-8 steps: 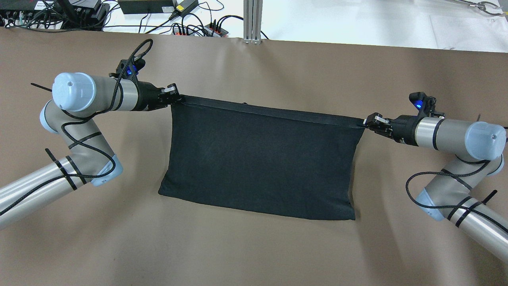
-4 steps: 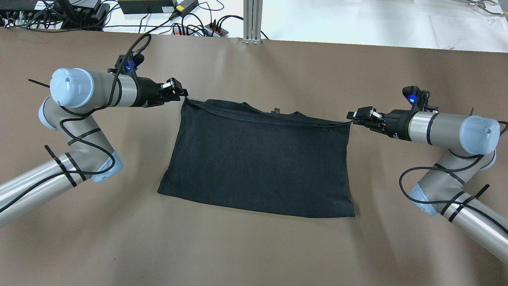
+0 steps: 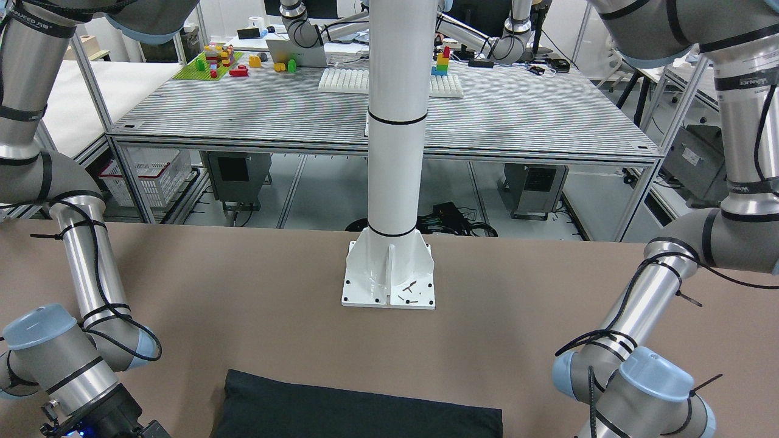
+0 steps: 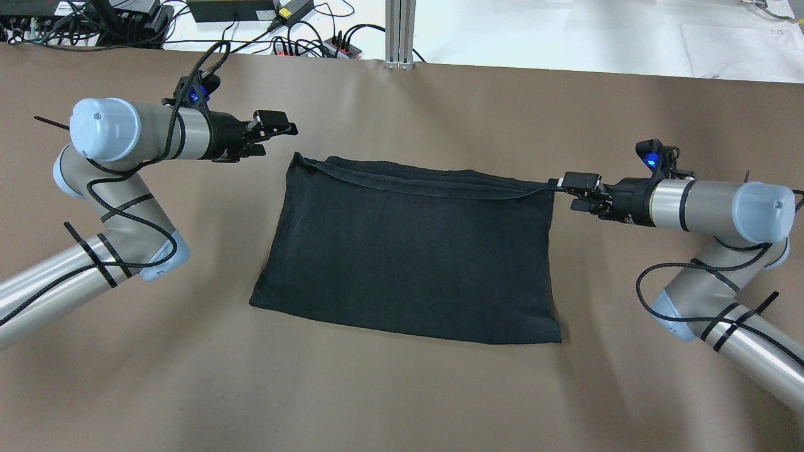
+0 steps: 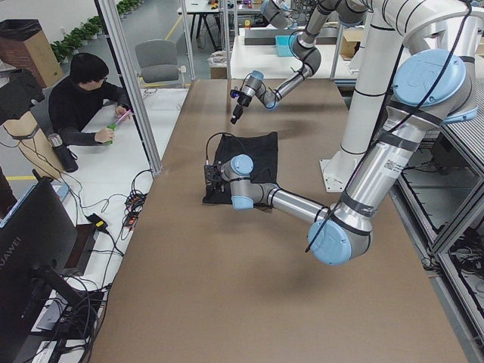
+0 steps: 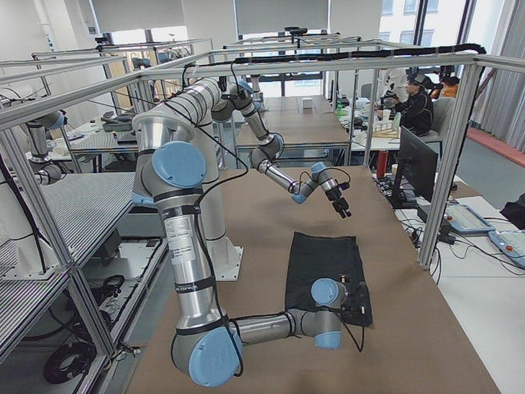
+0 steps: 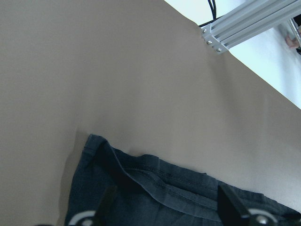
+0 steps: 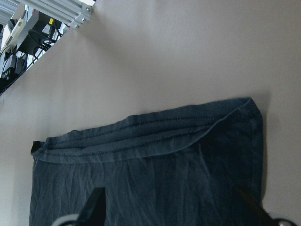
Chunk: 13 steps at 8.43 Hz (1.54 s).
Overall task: Fold clothes
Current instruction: 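Open both grippers and release the hem onto the folded shirt, then grasp the folded shirt's corner nearest the right gripper and drag it toward the robot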
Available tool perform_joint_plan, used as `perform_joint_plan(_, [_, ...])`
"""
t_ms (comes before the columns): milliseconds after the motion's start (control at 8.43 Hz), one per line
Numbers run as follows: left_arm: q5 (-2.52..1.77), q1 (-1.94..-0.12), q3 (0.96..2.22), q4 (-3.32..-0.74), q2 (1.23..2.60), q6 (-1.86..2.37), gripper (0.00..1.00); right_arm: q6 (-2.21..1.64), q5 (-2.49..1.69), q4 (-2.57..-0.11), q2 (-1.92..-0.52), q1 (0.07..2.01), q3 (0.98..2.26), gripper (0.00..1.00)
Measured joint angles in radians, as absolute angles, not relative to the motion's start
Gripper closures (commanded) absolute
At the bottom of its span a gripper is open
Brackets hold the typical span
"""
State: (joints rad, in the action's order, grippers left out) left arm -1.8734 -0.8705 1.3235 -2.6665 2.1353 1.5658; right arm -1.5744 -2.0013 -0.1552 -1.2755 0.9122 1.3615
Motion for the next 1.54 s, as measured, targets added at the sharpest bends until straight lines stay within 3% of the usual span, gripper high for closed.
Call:
perform_joint_plan(712, [-1.874, -0.914, 1.328, -2.667, 2.136, 1.566, 0.05, -1.718, -2.200, -0.239, -1.461, 0.851, 1.578, 0.07])
perform_joint_plan(1306, [-1.873, -0.926, 1.335, -2.669, 2.135, 1.564, 0.06, -1.805, -2.067, -0.258, -1.478, 0.677, 1.552, 0.08])
perform_joint_plan(1424, [-1.872, -0.926, 1.336, -2.669, 2.135, 1.564, 0.05, -1.806, -2.059, -0.266, -1.479, 0.666, 1.548, 0.17])
perform_joint_plan(1543, [-1.872, -0.926, 1.336, -2.669, 2.135, 1.563, 0.06, -1.806, -2.057, -0.270, -1.480, 0.662, 1.547, 0.34])
